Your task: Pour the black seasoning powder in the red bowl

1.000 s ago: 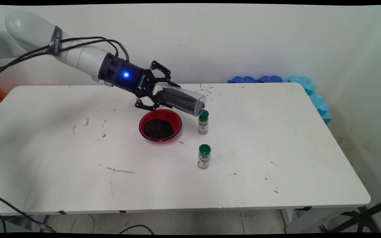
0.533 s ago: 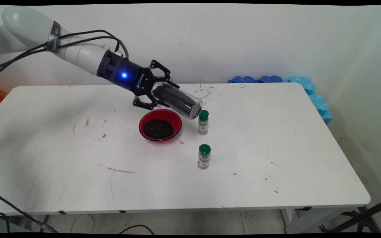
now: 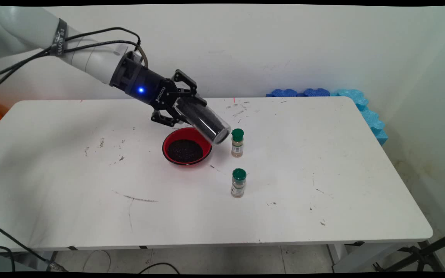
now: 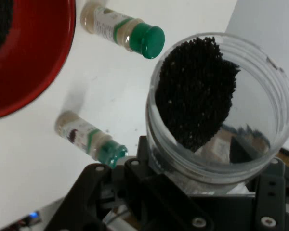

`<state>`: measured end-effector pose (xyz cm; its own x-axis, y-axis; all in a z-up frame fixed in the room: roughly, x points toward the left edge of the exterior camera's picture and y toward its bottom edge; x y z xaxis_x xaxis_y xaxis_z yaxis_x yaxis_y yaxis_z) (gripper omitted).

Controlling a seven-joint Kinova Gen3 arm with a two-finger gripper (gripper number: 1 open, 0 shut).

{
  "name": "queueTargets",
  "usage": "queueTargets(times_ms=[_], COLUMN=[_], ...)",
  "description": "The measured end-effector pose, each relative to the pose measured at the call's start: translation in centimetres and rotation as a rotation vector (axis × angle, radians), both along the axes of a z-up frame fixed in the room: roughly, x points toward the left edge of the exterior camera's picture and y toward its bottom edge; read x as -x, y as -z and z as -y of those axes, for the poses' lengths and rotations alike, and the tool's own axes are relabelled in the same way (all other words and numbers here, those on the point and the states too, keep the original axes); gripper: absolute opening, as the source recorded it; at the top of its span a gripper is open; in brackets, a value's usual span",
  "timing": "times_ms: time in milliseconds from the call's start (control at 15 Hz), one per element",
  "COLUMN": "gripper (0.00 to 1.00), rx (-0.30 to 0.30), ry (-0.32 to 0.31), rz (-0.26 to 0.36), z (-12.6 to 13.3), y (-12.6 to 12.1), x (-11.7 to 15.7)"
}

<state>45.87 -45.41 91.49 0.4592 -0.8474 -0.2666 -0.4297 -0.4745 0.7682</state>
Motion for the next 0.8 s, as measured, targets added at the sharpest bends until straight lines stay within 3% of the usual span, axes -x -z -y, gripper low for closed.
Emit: queueTargets(times_ms=[467,800], gripper=[0.0,0.0], rx=[0.236,0.445], ry=[0.168,0.334], rz=[0.142,0.266], z=[-0.3,-1.3], y=[-1.8,-3.7], x=[0.9,2.3])
